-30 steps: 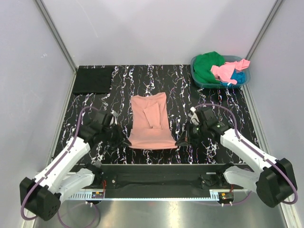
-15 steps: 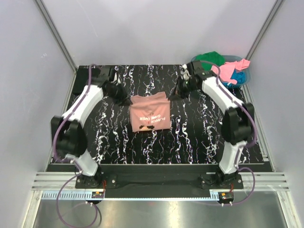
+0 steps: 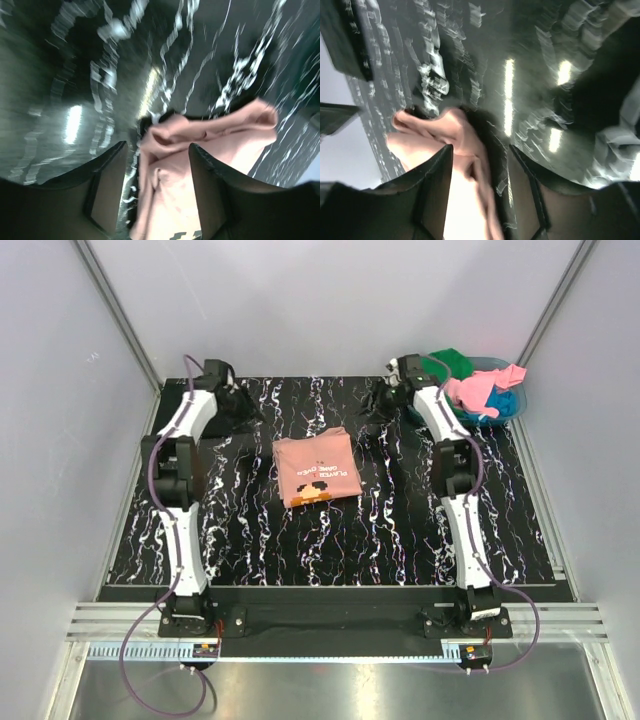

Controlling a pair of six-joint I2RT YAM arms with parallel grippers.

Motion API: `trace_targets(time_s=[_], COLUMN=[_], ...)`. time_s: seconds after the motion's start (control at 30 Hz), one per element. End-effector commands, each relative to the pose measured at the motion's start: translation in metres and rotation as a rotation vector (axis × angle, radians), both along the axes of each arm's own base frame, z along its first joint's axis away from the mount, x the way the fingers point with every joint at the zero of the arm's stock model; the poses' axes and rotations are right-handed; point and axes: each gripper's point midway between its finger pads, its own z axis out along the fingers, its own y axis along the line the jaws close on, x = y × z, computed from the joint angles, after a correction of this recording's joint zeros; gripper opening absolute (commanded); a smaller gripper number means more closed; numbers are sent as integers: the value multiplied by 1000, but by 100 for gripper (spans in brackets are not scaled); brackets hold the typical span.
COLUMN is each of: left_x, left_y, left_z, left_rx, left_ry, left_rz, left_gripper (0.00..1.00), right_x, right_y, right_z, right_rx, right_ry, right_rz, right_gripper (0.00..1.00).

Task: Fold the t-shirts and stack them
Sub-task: Fold the tshirt

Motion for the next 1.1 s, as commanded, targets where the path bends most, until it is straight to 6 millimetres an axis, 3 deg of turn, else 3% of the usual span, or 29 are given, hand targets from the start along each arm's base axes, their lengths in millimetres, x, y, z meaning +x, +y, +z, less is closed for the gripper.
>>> trace_targets(time_s=[0.0, 0.03, 0.1, 0.13, 0.23, 0.3, 0.33, 0.5, 0.57, 0.67, 0.73, 0.9, 1.07], left_x=[30, 19, -1, -13, -38, -42, -49, -41, -36, -26, -27, -23, -24], left_y=[13, 2, -24, -38, -54, -52, -52, -42, -43, -41, -41, -45, -47], left_z=[102, 129, 120, 129, 102, 91, 76, 44, 40, 33, 15, 0, -4], left_rx=[41, 11, -41, -86, -123, -93, -93, 32, 66, 133, 137, 121, 101], left_ry=[-320, -384, -374, -389, -369, -381, -354, -342, -357, -346, -292, -265, -249], left_rz=[20, -25, -127, -190, -296, -311, -315, -257, -245, -207, -202, -204, -189], left_gripper=[56, 56, 62, 64, 67, 66, 67, 66, 66, 66, 65, 62, 59], right_x=[-22, -23, -49, -57, -72, -70, -67, -47, -40, -35, -30, -35, -40], right_y=[-10, -8, -9, -8, -3, -1, 0, 6, 9, 14, 17, 28, 37], right_z=[83, 92, 94, 94, 86, 80, 80, 56, 54, 34, 27, 8, 4], right_rx=[40, 50, 17, 10, -20, -25, -16, -43, -52, -71, -68, -68, -48], right_ry=[-73, -127, -124, -117, -116, -137, -155, -162, -178, -159, -159, -132, -121], right_rz=[-20, -14, 12, 28, 99, 130, 138, 136, 135, 139, 139, 159, 170], right_gripper=[54, 54, 57, 60, 65, 68, 68, 65, 64, 62, 59, 52, 46])
